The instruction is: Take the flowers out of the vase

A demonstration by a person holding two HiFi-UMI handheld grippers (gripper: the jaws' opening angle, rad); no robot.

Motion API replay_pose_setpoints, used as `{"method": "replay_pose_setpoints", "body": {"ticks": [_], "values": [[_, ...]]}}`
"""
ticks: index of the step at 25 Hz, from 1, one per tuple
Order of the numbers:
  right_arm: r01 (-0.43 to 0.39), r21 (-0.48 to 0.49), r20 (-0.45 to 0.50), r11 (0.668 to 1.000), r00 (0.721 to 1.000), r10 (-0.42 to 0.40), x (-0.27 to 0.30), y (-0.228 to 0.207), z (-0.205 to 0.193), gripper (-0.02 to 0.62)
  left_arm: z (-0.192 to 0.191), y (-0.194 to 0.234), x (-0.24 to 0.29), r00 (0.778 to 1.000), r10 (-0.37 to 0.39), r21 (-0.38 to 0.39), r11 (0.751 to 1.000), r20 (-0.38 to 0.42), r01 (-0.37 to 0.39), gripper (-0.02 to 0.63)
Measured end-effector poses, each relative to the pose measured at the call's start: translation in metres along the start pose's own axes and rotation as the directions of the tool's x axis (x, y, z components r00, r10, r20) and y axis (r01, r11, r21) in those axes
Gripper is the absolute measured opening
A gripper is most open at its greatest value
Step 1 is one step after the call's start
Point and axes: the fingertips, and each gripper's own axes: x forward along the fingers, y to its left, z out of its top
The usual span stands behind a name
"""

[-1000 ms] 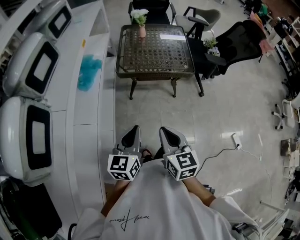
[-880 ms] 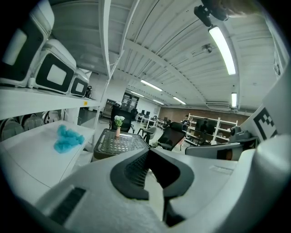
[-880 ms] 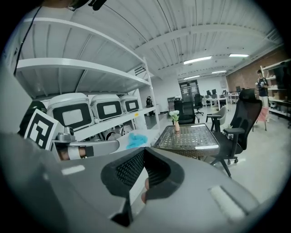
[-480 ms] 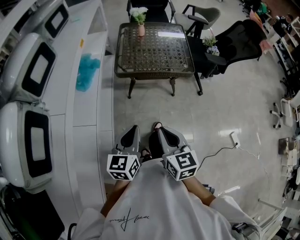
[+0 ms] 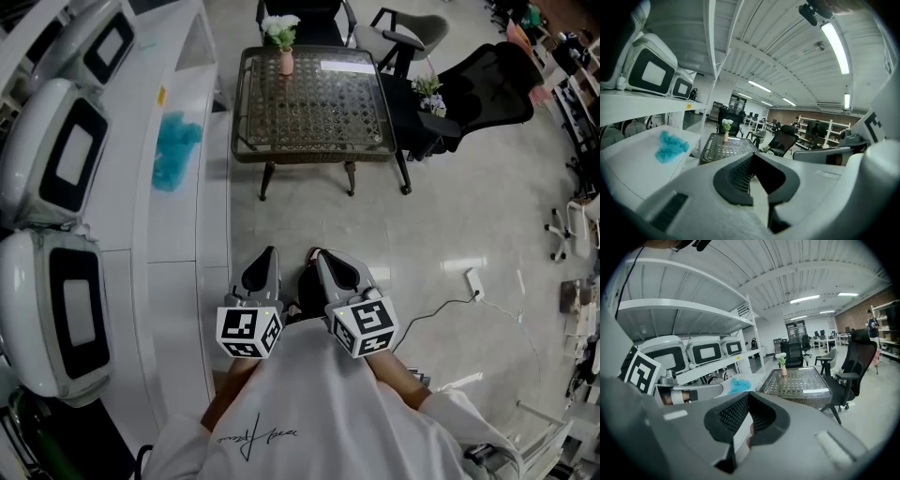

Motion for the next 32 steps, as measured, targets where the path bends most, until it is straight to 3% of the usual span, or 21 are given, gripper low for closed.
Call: {"method": "replay_pose_setpoints", "body": {"ticks": [17,23,32], "values": [[-0.031,0.021,-0.057,0.999,0.998,0.032,0.077,-0.057,0.034,0.008,0.02,0.038,0.09,0.997,0.035,0.004,0.999,-0.072,-0.035,-0.008],[-0.032,0.036,-0.061,0.999,0.998,0.034,0.099,-0.09,0.048,0.008,0.037,0.038,0.133,0.998,0.014,-0.066,0.998,-0.065,-0.019,-0.008],[-0.057,0.066,-0.064,0.996,0.996,0.061,0.128,-0.133,0.063,0.008,0.053,0.03,0.186,0.998,-0.019,-0.06,0.998,-0.06,0.015,-0.005]]}}
